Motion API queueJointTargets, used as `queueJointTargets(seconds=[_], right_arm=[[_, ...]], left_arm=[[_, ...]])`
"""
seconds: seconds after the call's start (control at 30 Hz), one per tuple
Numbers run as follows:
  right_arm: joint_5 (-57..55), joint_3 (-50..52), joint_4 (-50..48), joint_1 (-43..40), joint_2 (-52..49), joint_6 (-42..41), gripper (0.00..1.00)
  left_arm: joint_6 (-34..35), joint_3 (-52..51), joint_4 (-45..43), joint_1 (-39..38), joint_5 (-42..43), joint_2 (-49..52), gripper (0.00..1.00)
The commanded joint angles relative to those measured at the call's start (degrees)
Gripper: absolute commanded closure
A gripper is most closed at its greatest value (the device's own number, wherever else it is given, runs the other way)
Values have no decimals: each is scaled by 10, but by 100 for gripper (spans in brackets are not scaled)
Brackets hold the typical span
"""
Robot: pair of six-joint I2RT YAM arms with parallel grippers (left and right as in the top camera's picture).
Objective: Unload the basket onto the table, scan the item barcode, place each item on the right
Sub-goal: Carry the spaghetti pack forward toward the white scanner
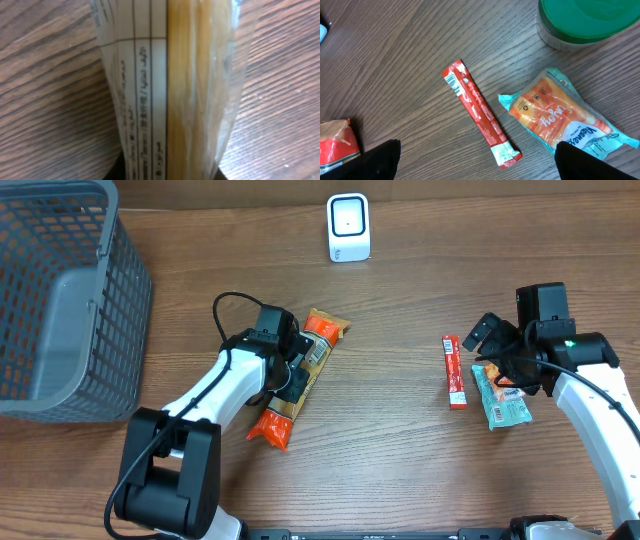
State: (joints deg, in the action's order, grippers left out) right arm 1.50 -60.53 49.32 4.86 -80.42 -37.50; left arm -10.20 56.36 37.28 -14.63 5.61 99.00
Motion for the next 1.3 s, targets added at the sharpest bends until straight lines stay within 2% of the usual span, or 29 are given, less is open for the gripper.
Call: queueJointTargets(seconds=[0.0, 0.27, 0.5, 0.6, 0.77, 0.97, 1.17, 1.27], right_arm=[[-2, -6, -1, -1, 1, 3, 0], [-2, -6, -1, -1, 1, 3, 0], [-2, -6, -1, -1, 1, 3, 0], [-2, -6, -1, -1, 1, 3, 0], [-2, -6, -1, -1, 1, 3, 0], [-2, -6, -1, -1, 1, 3, 0], [-2, -6, -1, -1, 1, 3, 0], [-2, -6, -1, -1, 1, 3, 0]], left_arm=[[2, -29, 2, -4, 19, 39, 96], [1, 29, 49, -4, -9, 38, 96], [38, 205, 205, -7, -107, 24, 96], [67, 275, 261, -20, -184, 3, 96], [74, 348, 285, -57, -282, -50, 96], [-9, 412, 269, -76, -283, -81, 96], [-189, 469, 246, -75, -292, -80, 96], [-221, 486, 200, -75, -339, -80, 96]])
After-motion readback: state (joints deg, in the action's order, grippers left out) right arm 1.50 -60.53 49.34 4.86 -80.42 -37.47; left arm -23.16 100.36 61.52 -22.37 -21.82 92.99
